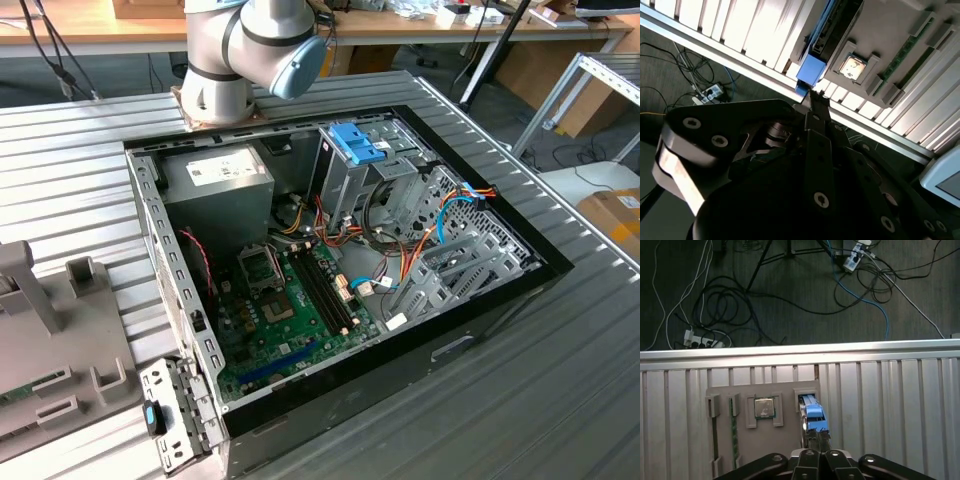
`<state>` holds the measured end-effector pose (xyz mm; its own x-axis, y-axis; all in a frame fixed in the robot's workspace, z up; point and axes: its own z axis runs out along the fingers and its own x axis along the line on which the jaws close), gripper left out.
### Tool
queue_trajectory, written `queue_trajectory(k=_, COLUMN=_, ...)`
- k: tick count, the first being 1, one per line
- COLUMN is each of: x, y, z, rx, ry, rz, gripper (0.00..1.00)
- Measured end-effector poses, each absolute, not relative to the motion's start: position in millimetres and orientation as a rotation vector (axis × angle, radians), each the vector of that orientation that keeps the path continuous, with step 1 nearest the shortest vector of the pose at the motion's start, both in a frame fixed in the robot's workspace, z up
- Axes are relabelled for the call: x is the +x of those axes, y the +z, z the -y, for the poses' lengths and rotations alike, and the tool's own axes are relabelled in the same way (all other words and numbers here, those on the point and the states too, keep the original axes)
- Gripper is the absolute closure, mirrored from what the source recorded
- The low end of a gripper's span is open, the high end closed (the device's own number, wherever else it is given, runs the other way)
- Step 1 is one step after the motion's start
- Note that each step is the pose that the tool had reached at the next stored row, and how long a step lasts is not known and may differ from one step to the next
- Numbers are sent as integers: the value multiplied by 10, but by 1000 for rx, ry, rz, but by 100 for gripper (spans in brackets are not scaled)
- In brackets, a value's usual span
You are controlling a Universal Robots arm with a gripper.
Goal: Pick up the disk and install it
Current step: 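Pick up the disk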
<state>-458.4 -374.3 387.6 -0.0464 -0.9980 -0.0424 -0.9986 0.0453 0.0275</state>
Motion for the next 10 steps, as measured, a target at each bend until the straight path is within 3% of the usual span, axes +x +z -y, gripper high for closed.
queue_trajectory(k=10, x=-4498, y=3786, z=3770, rx=-2149, ry=68, rz=-2249, gripper=89)
